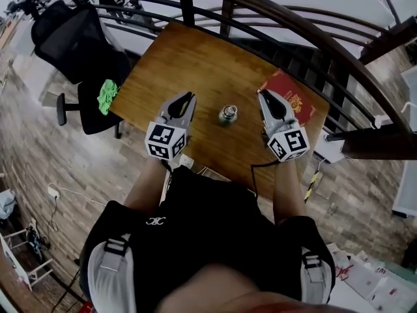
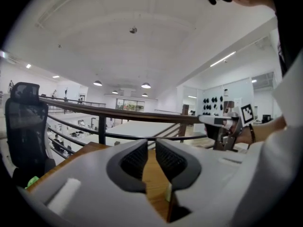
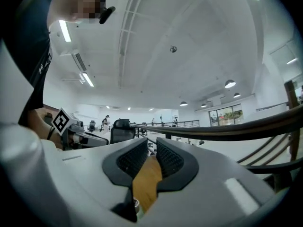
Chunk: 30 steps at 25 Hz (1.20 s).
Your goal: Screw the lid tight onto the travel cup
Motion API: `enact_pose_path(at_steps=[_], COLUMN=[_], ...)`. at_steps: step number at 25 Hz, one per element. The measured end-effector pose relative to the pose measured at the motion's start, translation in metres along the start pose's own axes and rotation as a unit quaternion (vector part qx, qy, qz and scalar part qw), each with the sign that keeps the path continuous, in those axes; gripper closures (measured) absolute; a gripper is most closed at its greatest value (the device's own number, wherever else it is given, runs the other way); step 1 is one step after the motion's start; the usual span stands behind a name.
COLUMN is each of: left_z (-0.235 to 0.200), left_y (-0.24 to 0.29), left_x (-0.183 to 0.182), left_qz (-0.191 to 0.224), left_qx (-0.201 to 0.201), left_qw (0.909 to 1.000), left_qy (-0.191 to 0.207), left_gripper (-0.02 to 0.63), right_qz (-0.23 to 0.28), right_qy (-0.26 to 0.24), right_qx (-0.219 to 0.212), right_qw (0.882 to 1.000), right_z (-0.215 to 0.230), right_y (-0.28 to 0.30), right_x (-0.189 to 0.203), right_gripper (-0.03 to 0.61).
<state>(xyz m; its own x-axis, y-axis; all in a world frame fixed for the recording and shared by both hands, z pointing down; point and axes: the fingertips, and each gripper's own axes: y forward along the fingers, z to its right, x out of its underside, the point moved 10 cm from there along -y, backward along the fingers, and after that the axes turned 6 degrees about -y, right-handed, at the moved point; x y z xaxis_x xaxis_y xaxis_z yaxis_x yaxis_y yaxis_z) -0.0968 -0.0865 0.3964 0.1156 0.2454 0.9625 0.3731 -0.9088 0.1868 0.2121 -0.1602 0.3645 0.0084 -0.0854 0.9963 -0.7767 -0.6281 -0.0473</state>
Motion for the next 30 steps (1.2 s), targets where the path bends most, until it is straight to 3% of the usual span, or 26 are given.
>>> enact_pose_path(at_steps=[2, 7, 11, 20, 25, 30], left_z=[0.001, 0.007, 0.009, 0.019, 0.031, 0.042], left_y=[0.002, 0.013, 0.020, 0.047, 0.061, 0.075], left_x=[0.006, 0.026, 0.049, 0.100, 0.124, 0.142], left_qz=[-0.009, -0.034, -0.062, -0.107, -0.129, -0.123], left_qx=[0.032, 0.087, 0.108, 0.121, 0.138, 0.138], left_qw=[0.9994, 0.9952, 0.9918, 0.9866, 0.9816, 0.9824], left_qy=[0.000, 0.028, 0.029, 0.018, 0.028, 0.026], left_gripper=[0.548, 0.352, 0.275, 0.264, 0.255, 0.216], right_qz=[-0.004, -0.026, -0.049, -0.092, -0.104, -0.128], right_qy=[-0.002, 0.006, 0.017, 0.015, 0.018, 0.015], right_qx=[-0.043, -0.129, -0.163, -0.230, -0.286, -0.337], right_qw=[0.999, 0.991, 0.985, 0.969, 0.952, 0.933], right_z=[-0.001, -0.004, -0.012, -0.014, -0.021, -0.020], right_y=[0.006, 0.015, 0.026, 0.045, 0.053, 0.062], right_x=[0.002, 0.018, 0.030, 0.061, 0.077, 0.092], right_gripper=[0.456, 0.333, 0.330, 0.330, 0.330, 0.328])
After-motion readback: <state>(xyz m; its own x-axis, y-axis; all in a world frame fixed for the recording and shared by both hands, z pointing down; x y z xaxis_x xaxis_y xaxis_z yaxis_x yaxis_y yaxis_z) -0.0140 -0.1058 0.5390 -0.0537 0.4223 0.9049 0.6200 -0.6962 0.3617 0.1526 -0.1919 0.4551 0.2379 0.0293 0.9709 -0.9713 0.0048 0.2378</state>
